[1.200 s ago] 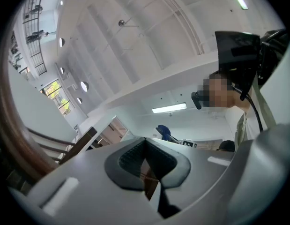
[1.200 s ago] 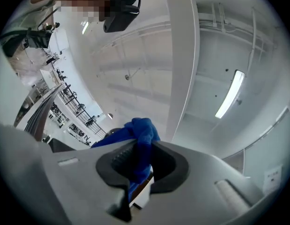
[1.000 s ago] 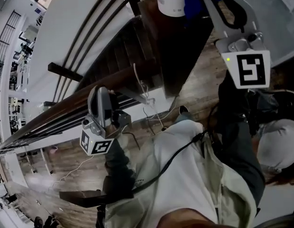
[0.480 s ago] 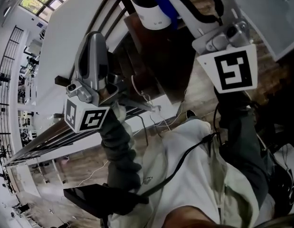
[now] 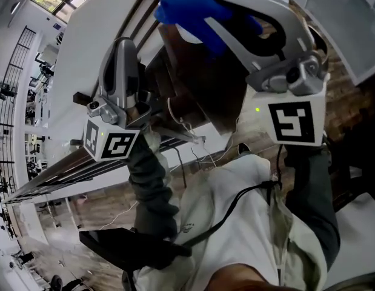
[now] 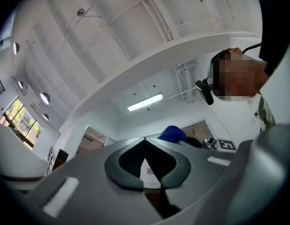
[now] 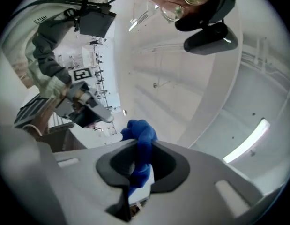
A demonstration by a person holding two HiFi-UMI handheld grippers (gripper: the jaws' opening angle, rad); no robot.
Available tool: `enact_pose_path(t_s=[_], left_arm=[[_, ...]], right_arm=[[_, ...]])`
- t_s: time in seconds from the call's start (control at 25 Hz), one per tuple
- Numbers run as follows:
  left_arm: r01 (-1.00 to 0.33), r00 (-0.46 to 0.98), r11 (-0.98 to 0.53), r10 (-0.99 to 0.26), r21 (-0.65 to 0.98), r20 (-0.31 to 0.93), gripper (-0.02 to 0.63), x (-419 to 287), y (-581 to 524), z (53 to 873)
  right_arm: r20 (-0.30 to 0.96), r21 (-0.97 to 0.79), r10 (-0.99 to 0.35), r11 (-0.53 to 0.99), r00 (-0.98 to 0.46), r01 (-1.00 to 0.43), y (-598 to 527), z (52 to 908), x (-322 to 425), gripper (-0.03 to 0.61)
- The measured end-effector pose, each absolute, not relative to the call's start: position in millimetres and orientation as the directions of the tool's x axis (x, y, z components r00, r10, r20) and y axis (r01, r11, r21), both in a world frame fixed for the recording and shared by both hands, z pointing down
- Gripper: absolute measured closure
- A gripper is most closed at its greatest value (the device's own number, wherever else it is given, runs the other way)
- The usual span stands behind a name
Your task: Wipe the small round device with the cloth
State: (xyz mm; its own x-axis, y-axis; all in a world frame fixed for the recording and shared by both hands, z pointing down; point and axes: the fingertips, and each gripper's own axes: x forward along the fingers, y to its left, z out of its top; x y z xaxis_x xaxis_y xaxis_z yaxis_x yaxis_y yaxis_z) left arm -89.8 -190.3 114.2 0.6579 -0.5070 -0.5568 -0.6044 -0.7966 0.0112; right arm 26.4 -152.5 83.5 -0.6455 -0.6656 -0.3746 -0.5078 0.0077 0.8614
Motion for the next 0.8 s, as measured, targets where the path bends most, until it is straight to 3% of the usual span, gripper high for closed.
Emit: enact_pose_path(t_s=[0.12, 0.28, 0.52, 0.64, 0.8], left_arm=[[-0.612, 0.641, -0.791, -0.515, 0.026, -0.569, 0.612, -93.6, -191.3, 114.8], [-0.616, 0.634, -0.786, -0.526, 0.04, -0.567, 0.612, -95.7, -193.3, 118.1], [-0.64, 0.627, -0.768, -0.548, 0.036, -0.553, 0.612, -96.8, -196.4, 121.1], [-0.658, 0.618, -0.753, -0.561, 0.028, -0.551, 0.612, -97.8, -195.6, 122.7], [-0.679, 0.604, -0.734, -0.57, 0.015, -0.557, 0.612, -98.2, -192.7, 117.4]], right_arm=[[-0.394, 0.854, -0.677, -0.019, -0.621, -0.52, -173.6, 62.4, 19.6, 0.522], [-0.326, 0.917, -0.687, -0.063, -0.649, -0.393, -175.4, 79.2, -10.6, 0.522], [-0.122, 0.983, -0.715, 0.006, -0.689, -0.181, -167.5, 140.0, -27.3, 0.522], [-0.182, 0.958, -0.631, 0.058, -0.754, -0.28, -156.5, 128.1, -16.5, 0.522], [-0.456, 0.821, -0.545, 0.047, -0.704, -0.569, -160.7, 51.8, 31.4, 0.522]])
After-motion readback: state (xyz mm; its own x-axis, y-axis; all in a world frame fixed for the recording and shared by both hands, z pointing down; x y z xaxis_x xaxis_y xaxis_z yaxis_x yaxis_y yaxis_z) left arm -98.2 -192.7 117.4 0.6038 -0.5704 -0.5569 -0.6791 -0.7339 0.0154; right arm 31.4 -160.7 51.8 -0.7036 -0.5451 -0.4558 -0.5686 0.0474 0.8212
